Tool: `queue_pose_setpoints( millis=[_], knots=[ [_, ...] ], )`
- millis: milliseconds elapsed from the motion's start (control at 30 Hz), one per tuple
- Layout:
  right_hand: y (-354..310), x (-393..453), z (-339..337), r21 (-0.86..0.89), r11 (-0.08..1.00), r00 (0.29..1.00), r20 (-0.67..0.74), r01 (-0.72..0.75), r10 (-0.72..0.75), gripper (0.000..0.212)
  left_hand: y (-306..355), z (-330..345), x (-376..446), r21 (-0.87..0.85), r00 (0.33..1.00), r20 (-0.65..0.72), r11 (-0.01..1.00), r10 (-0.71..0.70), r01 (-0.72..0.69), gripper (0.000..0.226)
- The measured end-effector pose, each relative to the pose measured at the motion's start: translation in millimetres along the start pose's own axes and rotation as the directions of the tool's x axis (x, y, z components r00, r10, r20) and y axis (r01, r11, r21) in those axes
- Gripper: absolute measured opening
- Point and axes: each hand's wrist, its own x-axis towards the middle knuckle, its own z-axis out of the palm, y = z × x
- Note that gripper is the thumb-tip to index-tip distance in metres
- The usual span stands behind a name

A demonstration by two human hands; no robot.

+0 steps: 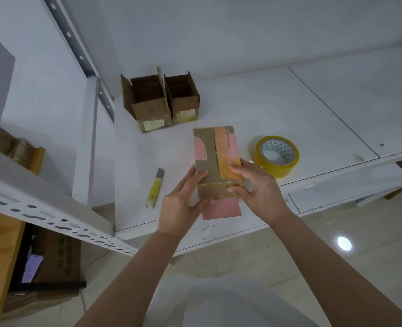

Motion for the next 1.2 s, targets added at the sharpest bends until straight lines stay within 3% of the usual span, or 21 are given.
queue_pose_setpoints(
  millis=[100, 167, 233, 267, 333, 400, 567, 667, 767, 967, 1200],
  knots=[
    [-1.6, -1.3, -2.9, 0.019, 1.0, 1.0, 0.02, 0.023, -0.024, 0.054, 22.0, 5.4, 11.4, 0.021, 1.0, 0.005, 0.999, 0.024, -0.025, 0.065],
    [0.2, -4.8, -4.7, 0.029, 0.998, 0.999, 0.005, -0.054, 0.054, 0.065, 29.6, 12.0, 17.5, 0.06, 0.997, 0.054, 0.996, 0.055, -0.058, 0.051],
    [2.4, -5.9, -6.0, -0.107, 0.974, 0.978, -0.095, -0.198, 0.188, 0.065, 29.8, 14.6, 20.2, 0.107, 0.997, 0.064, 0.993, 0.04, -0.046, 0.042],
    [2.2, -6.3, -6.4, -0.248, 0.944, 0.972, -0.144, -0.215, 0.184, 0.057, 28.8, 14.6, 20.8, 0.116, 0.997, 0.064, 0.992, 0.032, -0.039, 0.041],
    [2.6, -7.1, -3.4, -0.457, 0.886, 0.983, -0.184, -0.078, -0.008, 0.042, 27.5, 14.3, 21.0, 0.129, 0.998, 0.062, 0.991, 0.027, -0.035, 0.039],
    [1.0, -8.6, 0.6, -0.521, 0.852, 0.967, -0.185, 0.055, -0.175, 0.042, 27.7, 15.1, 21.2, 0.132, 0.998, 0.063, 0.991, 0.011, -0.02, 0.039],
    [6.4, -14.1, -7.4, -0.457, 0.88, 0.979, -0.083, 0.126, -0.184, 0.04, 28.5, 15.2, 22.2, 0.109, 0.997, 0.072, 0.994, -0.029, 0.021, 0.04],
    [18.2, -12.3, -29.2, -0.217, 0.962, 0.985, 0.075, 0.168, -0.155, 0.019, 30.2, 13.7, 23.6, 0.099, 0.996, 0.074, 0.994, -0.043, 0.036, 0.04],
    [23.0, 2.0, -36.7, -0.26, 0.941, 0.973, 0.139, 0.216, -0.185, 0.003, 31.2, 12.1, 24.0, 0.098, 0.995, 0.087, 0.994, -0.05, 0.041, 0.04],
    [16.6, 14.1, -30.4, -0.44, 0.858, 0.964, 0.087, 0.264, -0.251, 0.029, 32.1, 8.2, 25.2, 0.087, 0.991, 0.116, 0.995, -0.064, 0.055, 0.041],
    [14.1, 15.8, -19.7, -0.476, 0.807, 0.934, 0.105, 0.349, -0.342, 0.043, 31.2, 7.6, 26.8, 0.109, 0.989, 0.14, 0.993, -0.058, 0.043, 0.041]
  ],
)
